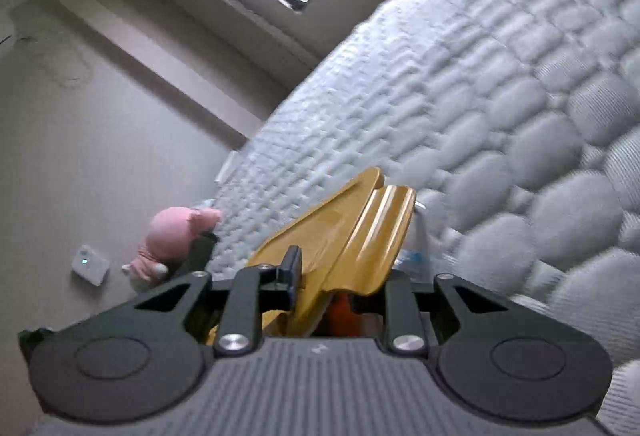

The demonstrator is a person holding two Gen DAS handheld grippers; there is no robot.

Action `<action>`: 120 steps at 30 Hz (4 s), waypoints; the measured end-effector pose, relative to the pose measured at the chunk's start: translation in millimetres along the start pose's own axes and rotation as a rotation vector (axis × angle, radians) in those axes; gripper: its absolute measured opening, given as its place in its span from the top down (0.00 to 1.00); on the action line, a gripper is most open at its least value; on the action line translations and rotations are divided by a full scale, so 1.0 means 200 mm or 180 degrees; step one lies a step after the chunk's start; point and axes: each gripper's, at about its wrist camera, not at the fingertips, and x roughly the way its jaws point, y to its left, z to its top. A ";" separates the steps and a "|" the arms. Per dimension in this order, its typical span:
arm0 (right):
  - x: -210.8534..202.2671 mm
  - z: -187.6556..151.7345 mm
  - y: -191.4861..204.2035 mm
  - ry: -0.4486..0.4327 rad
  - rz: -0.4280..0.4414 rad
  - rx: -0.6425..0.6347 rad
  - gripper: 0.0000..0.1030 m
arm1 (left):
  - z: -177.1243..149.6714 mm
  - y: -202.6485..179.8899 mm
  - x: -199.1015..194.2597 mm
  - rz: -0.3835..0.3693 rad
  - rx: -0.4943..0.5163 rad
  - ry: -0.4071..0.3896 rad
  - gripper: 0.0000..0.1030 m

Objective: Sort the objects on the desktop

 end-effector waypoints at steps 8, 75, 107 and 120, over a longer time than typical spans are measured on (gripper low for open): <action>-0.02 -0.12 -0.22 -0.0065 0.0311 0.0371 0.48 | -0.04 -0.01 -0.10 0.0420 0.0246 -0.0273 0.06; 0.14 -0.11 -0.12 -0.0580 -0.0504 -0.0312 0.58 | 0.02 0.31 0.22 -0.0208 -0.0709 0.0654 0.06; 0.18 -0.40 0.13 -0.1038 -0.1174 -0.1243 0.34 | 0.04 0.36 0.24 0.0062 -0.0650 0.0138 0.01; 0.03 -0.36 0.25 -0.0578 -0.0441 -0.1045 0.81 | 0.08 0.21 0.05 -0.0967 -0.0829 0.0602 0.01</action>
